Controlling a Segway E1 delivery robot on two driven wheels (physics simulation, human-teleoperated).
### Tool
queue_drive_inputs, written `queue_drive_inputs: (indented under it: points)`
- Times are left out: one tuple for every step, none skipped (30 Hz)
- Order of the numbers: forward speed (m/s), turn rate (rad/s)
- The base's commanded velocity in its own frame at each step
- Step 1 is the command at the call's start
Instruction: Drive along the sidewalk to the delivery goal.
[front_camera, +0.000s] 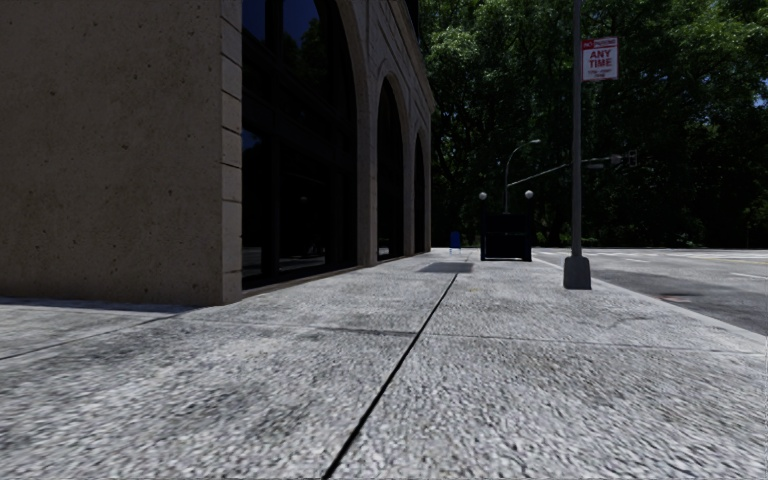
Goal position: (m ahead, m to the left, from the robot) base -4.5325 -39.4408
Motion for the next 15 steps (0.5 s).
queue_drive_inputs:
  points:
    - [2.00, -0.12]
    - [2.00, -0.12]
    - [2.00, -0.12]
    - [2.00, -0.12]
    - [2.00, -0.12]
    - [2.00, -0.12]
    - [2.00, -0.12]
    - [2.00, -0.12]
    - [2.00, -0.12]
    - [2.00, -0.12]
    - [2.00, -0.12]
    - [2.00, -0.12]
    - [2.00, -0.12]
    - [2.00, -0.12]
    - [2.00, -0.12]
